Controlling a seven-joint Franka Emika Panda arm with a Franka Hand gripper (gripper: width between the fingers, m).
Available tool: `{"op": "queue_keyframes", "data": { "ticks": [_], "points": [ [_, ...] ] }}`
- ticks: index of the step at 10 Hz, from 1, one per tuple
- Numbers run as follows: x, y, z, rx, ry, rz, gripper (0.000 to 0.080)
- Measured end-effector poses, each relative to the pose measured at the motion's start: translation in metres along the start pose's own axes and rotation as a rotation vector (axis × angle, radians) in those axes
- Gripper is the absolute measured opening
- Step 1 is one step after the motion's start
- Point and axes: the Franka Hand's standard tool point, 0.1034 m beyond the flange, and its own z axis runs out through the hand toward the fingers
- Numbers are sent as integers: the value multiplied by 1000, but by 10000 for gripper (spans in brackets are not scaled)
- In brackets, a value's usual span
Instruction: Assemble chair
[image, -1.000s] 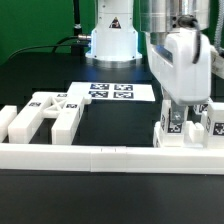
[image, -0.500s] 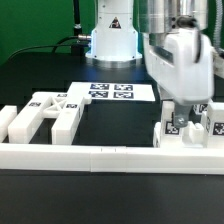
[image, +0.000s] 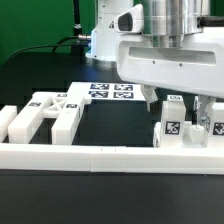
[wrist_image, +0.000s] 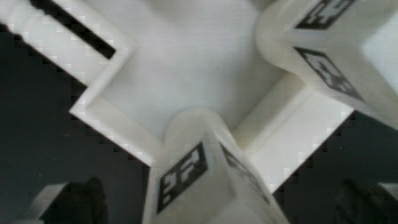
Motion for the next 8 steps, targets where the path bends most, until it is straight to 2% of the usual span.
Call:
{"op": "queue_keyframes", "data": {
  "ticks": [1,2,3,4,5,6,7,8],
  "points": [
    [1,0,0,-1,1,-81,649],
    [6,4,-1,-18,14,-360,649],
    [6,4,0,-24,19,-431,649],
    [6,4,0,-23,20,-373,640],
    [6,4,0,-24,20,-375,473],
    [6,4,0,-22,21,-300,338],
    [6,4,0,-20,21,-234,338],
    [6,4,0,-19,22,-119,285]
  ]
}}
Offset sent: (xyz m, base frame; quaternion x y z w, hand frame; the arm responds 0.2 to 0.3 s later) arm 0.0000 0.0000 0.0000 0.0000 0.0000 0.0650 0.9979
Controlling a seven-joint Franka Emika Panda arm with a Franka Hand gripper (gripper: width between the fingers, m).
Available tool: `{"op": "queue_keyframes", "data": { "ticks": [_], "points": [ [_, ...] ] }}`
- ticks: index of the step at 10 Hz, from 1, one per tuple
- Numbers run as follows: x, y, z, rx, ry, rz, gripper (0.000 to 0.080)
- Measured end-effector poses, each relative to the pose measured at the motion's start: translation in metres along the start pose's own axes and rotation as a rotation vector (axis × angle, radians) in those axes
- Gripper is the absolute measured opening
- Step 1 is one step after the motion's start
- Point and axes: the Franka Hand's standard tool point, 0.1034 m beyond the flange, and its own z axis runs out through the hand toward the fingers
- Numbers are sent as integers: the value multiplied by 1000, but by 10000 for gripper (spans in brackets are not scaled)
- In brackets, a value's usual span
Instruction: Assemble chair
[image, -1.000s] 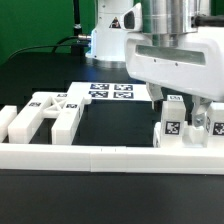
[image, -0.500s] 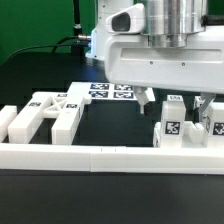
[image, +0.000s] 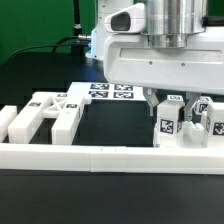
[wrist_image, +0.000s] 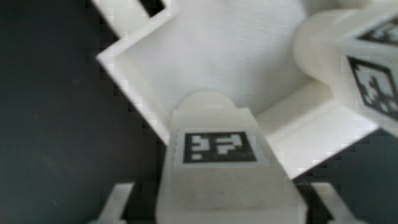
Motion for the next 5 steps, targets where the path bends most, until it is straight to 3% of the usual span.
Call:
{"op": "queue_keyframes", "data": {
  "ticks": [2,5],
  "points": [
    [0,0,0,0,1,197,285],
    [-2,-3,-1,10,-9,802,285]
  ]
}}
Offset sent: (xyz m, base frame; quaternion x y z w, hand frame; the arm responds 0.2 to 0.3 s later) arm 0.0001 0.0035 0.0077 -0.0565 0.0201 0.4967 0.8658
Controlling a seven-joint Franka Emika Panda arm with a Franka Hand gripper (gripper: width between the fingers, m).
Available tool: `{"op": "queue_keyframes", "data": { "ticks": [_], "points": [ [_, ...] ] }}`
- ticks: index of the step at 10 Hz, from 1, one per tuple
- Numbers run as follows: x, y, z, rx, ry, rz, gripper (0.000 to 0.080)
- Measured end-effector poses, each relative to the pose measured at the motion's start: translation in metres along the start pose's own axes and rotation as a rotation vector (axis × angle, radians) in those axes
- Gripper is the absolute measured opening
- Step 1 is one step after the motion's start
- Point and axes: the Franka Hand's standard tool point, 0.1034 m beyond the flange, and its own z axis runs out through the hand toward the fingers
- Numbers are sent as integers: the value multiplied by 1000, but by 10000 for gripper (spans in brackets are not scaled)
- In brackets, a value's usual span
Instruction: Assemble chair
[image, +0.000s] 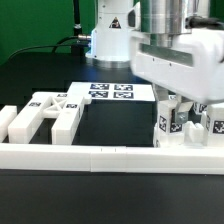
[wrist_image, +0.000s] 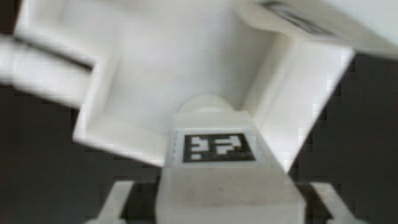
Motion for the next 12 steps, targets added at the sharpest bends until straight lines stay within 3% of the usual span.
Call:
{"op": "queue_keyframes", "data": {
  "ticks": [2,7,8,9,10,11,12],
  "points": [
    [1,1,0,-3,-10,207,285],
    [5,7,2,-14,11,308,288],
    [5,7,2,-13,10,308,506],
    [4,6,1,-13,10,300,506],
    [3,4,-8,-11,2,253,617],
    [1,-3,-33,22,-12,202,642],
    [1,-3,-43,42,-16,172,642]
  ]
}}
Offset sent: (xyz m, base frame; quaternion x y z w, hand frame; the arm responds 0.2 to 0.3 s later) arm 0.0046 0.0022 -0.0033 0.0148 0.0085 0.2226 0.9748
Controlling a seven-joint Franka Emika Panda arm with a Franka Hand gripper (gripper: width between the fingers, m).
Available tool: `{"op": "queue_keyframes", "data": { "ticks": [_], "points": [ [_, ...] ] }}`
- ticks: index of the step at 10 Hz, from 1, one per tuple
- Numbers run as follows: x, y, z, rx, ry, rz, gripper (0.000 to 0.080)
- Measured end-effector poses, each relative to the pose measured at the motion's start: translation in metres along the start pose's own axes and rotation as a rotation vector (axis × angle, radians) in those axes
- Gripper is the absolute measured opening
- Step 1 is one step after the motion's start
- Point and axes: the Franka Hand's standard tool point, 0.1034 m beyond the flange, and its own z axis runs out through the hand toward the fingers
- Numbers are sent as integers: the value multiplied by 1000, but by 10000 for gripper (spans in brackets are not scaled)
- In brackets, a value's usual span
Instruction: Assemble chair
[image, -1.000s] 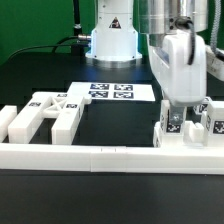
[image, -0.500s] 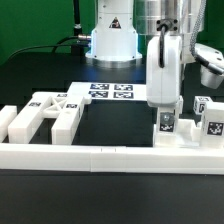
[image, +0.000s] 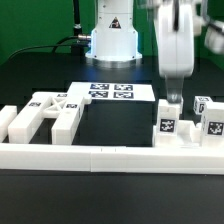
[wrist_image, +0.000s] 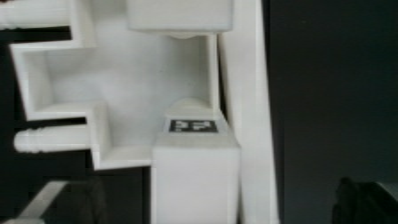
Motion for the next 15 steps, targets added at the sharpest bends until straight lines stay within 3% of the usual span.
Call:
{"op": "queue_keyframes", "data": {
  "ticks": [6,9,10,12,15],
  "points": [
    [0,2,3,-2,2,-3,649],
    [-8,10,-2,3,-2,-252,649],
    [-10,14,-4,3,-3,-454,649],
    [-14,20,-1,37,21,-665,649],
    [-11,20,-1,32,26,-855,649]
  ]
}}
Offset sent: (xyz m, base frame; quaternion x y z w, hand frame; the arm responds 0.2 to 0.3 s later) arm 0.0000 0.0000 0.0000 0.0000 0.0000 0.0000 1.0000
